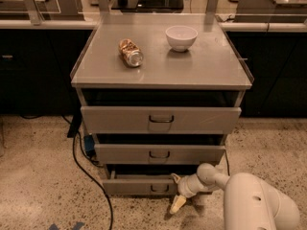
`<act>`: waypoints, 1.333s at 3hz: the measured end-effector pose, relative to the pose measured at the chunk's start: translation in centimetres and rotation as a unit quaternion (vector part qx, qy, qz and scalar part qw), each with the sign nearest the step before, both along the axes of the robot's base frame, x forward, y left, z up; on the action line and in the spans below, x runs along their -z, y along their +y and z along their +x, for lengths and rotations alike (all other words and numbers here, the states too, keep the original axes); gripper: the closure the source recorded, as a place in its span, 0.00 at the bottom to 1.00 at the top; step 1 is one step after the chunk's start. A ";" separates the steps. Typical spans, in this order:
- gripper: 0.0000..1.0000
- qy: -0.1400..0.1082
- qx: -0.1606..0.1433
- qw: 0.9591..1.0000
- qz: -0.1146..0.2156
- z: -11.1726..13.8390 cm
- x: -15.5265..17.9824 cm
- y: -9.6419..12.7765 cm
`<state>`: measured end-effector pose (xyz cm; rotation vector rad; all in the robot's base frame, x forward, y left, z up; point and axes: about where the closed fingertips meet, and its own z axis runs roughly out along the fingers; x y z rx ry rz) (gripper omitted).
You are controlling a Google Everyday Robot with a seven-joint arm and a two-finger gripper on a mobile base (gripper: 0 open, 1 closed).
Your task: Open bottom drawer
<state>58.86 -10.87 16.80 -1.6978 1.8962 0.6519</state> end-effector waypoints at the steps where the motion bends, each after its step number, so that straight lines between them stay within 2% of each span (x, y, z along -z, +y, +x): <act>1: 0.00 0.000 0.000 1.000 0.000 0.0 0.0 0.0; 2: 0.00 0.006 -0.002 1.000 -0.002 0.1 0.0 0.4; 3: 0.00 0.021 -0.013 1.000 -0.001 -0.9 0.1 0.7; 4: 0.00 0.021 -0.013 1.000 -0.001 -0.9 -0.2 0.7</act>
Offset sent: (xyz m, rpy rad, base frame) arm 0.0113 0.0202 -0.0148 -0.0319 0.0702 0.0208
